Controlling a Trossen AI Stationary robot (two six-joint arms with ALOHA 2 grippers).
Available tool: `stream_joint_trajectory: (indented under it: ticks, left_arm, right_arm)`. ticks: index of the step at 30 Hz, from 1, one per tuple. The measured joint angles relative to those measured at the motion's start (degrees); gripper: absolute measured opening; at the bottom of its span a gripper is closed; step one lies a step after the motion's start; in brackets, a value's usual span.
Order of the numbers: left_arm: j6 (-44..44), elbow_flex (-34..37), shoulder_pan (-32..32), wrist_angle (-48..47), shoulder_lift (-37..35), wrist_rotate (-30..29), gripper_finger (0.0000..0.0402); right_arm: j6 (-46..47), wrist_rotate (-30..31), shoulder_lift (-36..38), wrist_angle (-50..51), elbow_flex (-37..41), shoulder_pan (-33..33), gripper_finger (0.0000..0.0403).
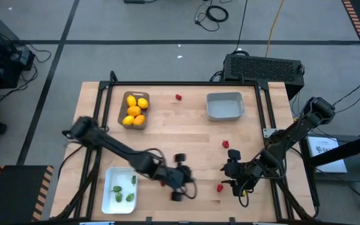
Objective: Sort produce into baskets
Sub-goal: Put the green bell pepper into the white bin
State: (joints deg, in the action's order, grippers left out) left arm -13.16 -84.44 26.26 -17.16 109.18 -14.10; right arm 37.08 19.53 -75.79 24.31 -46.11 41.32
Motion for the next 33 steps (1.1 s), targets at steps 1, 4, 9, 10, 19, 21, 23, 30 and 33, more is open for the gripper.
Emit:
stream_joint_trajectory:
  ticks: [1,4,9,10,19,21,23,30,33]
  left_arm:
    - [-4.49,-0.04,0.66,-5.76,-2.15,2.39,0.0000]
    - [-18.88,-0.09,3.10,-22.80,-7.46,8.71,0.0000]
    - [-39.29,-0.09,9.42,-42.94,-13.02,11.74,0.0000]
    - [-41.61,-0.08,10.79,-45.59,-13.57,11.94,0.0000]
    - [-51.05,-0.01,18.06,-57.26,-14.45,10.16,0.0020]
    - [-51.09,0.00,18.56,-57.79,-14.44,9.00,0.0021]
    - [-52.89,-0.02,18.84,-58.29,-14.44,7.88,0.0022]
    - [-56.25,-0.02,18.89,-61.16,-14.44,13.80,0.0024]
    - [-58.44,0.00,18.89,-62.88,-14.44,15.85,0.0034]
  right_arm:
    - [0.19,0.00,0.00,-0.08,0.00,0.00,0.0223]
    - [0.21,0.00,0.00,-0.04,0.00,0.00,0.0224]
    - [0.21,-0.02,0.00,-0.11,0.00,0.00,0.0224]
    - [0.21,-0.02,0.00,-0.11,0.00,0.00,0.0224]
    - [-0.11,-0.09,0.00,-0.08,0.02,0.02,0.0224]
    - [-0.18,-0.09,0.00,-0.08,0.02,0.02,0.0224]
    - [-0.20,-0.09,0.00,-0.06,0.02,0.02,0.0224]
    - [-0.21,-0.09,-0.02,-0.08,0.04,0.02,0.0224]
    - [0.01,-0.09,-0.02,-0.07,0.04,0.02,0.0224]
